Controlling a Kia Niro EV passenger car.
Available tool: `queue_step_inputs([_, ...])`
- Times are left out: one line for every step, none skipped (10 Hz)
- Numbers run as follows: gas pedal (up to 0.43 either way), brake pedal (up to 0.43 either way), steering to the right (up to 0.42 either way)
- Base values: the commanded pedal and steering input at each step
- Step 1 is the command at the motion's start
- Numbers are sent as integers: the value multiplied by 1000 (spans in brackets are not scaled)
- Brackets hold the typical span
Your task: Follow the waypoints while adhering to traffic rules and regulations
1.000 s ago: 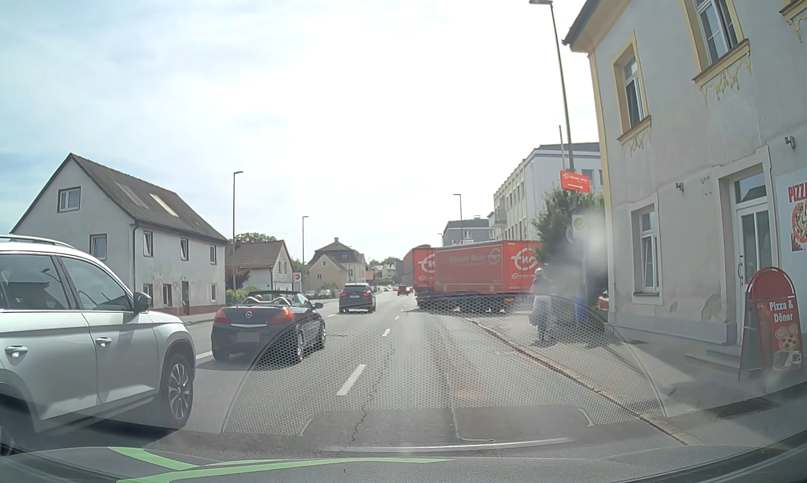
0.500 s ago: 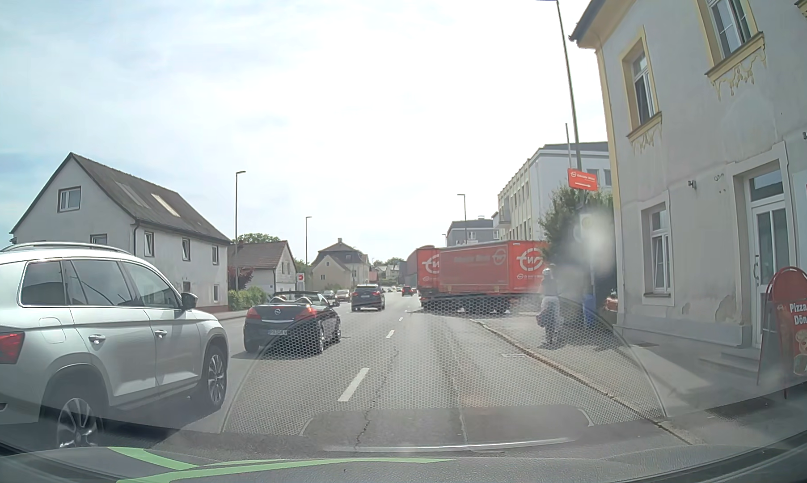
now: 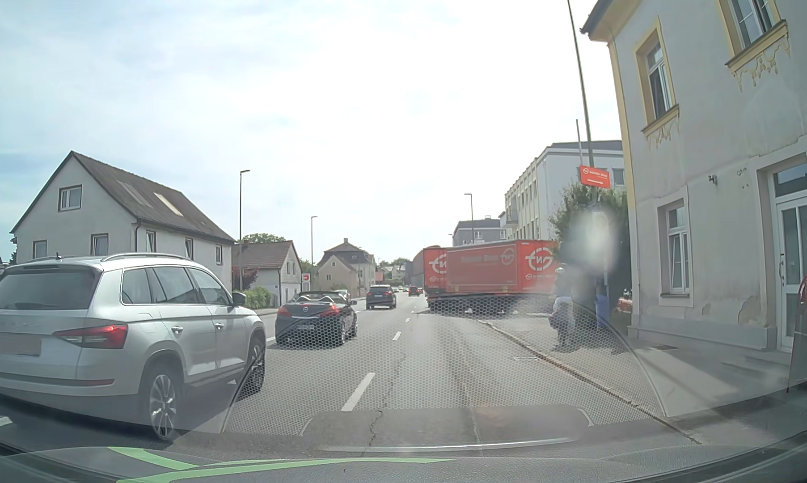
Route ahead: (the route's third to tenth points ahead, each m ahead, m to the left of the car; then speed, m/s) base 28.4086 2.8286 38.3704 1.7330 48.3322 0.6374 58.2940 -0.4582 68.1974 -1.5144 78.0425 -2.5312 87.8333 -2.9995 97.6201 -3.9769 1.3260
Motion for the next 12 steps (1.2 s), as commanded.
queue_step_inputs([98,0,-95])
queue_step_inputs([98,0,-95])
queue_step_inputs([110,0,-95])
queue_step_inputs([118,0,-95])
queue_step_inputs([130,0,-95])
queue_step_inputs([138,0,-94])
queue_step_inputs([138,0,-93])
queue_step_inputs([150,0,-92])
queue_step_inputs([150,0,-89])
queue_step_inputs([157,0,-85])
queue_step_inputs([157,0,-80])
queue_step_inputs([157,0,-76])
